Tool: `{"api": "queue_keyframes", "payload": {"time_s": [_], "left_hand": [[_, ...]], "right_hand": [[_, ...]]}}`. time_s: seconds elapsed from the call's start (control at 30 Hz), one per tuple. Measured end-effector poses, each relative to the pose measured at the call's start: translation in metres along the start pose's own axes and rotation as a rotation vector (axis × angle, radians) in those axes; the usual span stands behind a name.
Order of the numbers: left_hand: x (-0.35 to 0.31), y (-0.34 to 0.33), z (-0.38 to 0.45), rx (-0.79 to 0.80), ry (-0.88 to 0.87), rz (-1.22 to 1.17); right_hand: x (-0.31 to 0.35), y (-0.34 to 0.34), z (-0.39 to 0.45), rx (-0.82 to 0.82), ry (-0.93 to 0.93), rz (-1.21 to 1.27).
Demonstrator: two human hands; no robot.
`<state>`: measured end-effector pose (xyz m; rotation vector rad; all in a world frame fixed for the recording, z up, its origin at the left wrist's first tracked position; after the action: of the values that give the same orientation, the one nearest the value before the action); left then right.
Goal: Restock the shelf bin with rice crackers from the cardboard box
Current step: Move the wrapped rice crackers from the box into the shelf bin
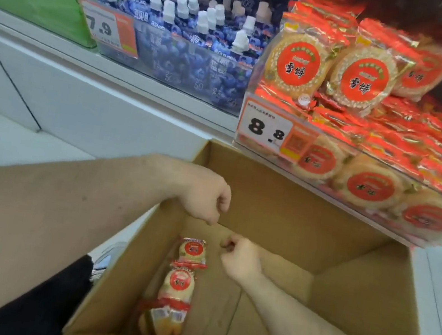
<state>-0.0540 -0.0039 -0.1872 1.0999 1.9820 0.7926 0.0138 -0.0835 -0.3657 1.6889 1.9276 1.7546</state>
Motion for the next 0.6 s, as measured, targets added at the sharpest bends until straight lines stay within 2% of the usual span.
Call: {"api": "queue_keyframes", "payload": {"time_s": [0.07, 0.13, 0.27, 0.43, 0.6], "left_hand": [[0.007, -0.005, 0.003, 0.016, 0.018, -0.040], [0.011, -0.010, 0.007, 0.027, 0.023, -0.071], [0.021, -0.017, 0.014, 0.033, 0.028, -0.153], [0.037, -0.019, 0.019, 0.008, 0.083, -0.178], [0.042, -0.014, 0.019, -0.025, 0.126, -0.217]], "right_hand": [[-0.030, -0.047, 0.004, 0.125, -0.229, 0.113], [-0.049, -0.079, 0.003, 0.178, -0.433, 0.202], [-0.069, -0.115, 0.013, 0.166, -0.653, 0.366], [-0.080, -0.126, 0.051, 0.227, -0.584, 0.162], [-0.083, -0.089, 0.057, 0.147, -0.544, 0.298]]}}
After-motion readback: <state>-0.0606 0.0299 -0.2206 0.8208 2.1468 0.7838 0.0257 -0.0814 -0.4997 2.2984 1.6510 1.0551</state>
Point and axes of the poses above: each hand's wrist, its own z-axis towards the middle knuckle, its own y-axis out of the back of the hand, x = y × z, the point moved 10 cm from there along z, towards the middle knuckle
